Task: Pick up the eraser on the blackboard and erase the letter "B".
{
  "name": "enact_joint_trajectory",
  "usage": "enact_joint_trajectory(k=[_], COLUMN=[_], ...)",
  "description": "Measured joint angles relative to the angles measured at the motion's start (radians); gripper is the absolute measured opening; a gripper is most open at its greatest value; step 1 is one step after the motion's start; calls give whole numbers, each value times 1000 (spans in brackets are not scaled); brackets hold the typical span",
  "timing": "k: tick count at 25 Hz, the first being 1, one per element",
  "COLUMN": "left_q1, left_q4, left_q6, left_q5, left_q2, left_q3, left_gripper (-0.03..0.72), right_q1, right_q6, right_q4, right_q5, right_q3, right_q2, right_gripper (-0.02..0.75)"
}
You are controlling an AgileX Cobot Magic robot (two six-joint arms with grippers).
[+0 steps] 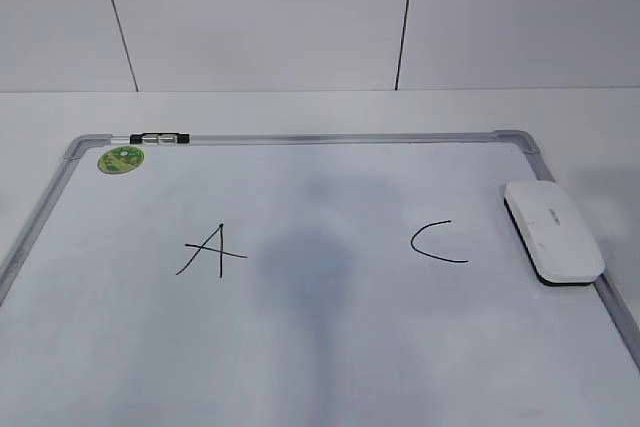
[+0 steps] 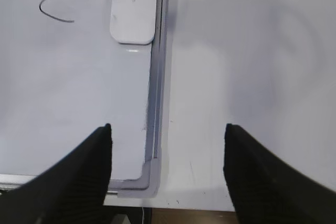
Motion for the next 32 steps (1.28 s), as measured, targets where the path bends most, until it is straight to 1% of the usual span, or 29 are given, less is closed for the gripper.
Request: enact_joint_trajectory(k=[5, 10, 13, 20, 23, 27, 32], left_q1=[0, 0, 0, 0, 0, 0, 0], left_q4=[2, 2, 2, -70, -83, -88, -90], left_q6=[0, 0, 0, 0, 0, 0, 0], left_q5=[2, 4, 4, -31, -51, -59, -103], left_q2=[-120, -192, -232, -319, -345, -361, -372], left_q3=[0, 2, 39, 218, 271, 314, 326], left_gripper=[210, 210, 210, 211, 211, 211, 211], right_q1=[0, 0, 0, 0, 0, 0, 0], right_q6=[-13, -14, -14, -62, -70, -87, -87], right_q4=[0, 0, 13, 100, 116, 118, 120], right_q5=[-4, -76, -103, -118, -118, -118, -139], right_q3=[129, 255, 317, 334, 334, 353, 368], right_q2=[-73, -134, -157, -275, -354, -475, -582], right_gripper=[498, 496, 496, 496, 496, 496, 495])
